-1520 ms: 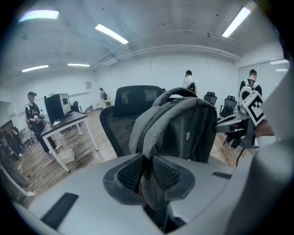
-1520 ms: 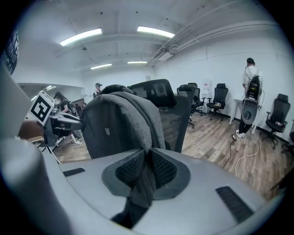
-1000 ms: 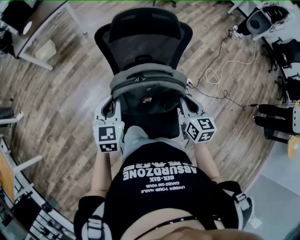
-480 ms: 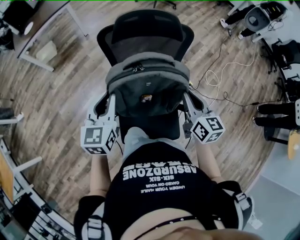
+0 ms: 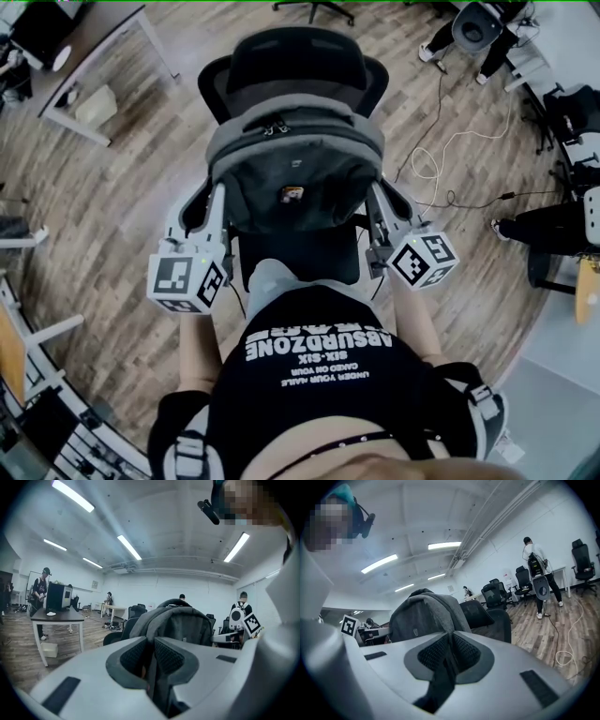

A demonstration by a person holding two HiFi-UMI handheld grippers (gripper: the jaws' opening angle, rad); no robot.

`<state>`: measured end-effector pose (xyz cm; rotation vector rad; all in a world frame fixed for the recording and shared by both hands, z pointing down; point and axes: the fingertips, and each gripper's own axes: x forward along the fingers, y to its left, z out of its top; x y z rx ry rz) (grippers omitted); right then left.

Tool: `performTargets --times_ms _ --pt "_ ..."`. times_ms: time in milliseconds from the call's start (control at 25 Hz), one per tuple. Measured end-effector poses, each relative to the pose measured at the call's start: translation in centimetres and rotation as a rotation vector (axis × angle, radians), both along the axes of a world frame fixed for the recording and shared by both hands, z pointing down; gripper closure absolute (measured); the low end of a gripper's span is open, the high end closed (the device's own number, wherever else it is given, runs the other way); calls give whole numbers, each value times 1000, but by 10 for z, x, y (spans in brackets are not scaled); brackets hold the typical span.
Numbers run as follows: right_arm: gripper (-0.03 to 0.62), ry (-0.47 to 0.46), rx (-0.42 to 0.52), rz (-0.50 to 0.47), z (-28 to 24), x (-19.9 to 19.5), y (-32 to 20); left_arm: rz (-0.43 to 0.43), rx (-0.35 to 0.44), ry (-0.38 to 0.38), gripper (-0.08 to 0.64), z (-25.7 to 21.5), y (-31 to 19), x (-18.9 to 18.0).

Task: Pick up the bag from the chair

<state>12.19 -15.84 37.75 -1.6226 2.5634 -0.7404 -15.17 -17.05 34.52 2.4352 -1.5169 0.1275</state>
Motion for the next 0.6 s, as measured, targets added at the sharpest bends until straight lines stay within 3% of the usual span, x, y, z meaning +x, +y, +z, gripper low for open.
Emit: performTargets --times_ms 600 --pt "541 0 20 -9 -11 -5 3 -2 6 8 499 -7 6 -5"
